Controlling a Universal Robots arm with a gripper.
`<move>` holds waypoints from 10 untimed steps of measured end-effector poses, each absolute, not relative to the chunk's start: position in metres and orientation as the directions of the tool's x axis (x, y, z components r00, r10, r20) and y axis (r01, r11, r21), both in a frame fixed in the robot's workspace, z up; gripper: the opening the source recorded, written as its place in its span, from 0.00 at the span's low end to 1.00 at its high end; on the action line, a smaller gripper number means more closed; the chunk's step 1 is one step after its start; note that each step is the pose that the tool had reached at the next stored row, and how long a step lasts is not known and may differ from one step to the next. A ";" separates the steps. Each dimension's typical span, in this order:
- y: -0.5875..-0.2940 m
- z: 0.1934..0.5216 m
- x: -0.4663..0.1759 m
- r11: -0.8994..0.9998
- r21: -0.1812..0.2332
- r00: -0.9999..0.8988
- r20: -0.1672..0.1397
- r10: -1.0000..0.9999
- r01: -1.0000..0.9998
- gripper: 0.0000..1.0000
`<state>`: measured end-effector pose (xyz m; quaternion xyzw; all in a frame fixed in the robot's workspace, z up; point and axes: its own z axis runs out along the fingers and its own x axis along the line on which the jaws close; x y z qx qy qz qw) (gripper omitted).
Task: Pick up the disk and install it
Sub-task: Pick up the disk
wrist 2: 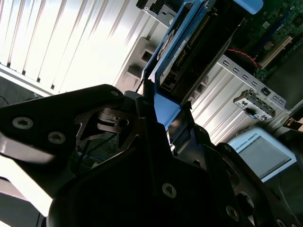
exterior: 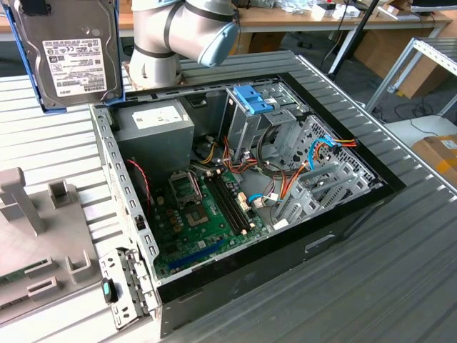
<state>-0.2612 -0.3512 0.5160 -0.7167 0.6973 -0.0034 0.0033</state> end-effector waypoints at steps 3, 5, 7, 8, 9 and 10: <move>-0.351 0.516 -0.255 -0.027 -0.009 0.027 0.000 -1.000 -1.000 0.36; -0.350 0.516 -0.251 -0.027 -0.009 0.027 0.000 -1.000 -1.000 0.36; -0.350 0.516 -0.240 -0.027 -0.009 0.027 0.000 -1.000 -1.000 0.36; -0.350 0.516 -0.232 -0.027 -0.009 0.027 0.000 -1.000 -1.000 0.36; -0.349 0.516 -0.221 -0.027 -0.009 0.027 0.000 -1.000 -1.000 0.36; -0.349 0.516 -0.213 -0.027 -0.009 0.027 0.000 -1.000 -1.000 0.36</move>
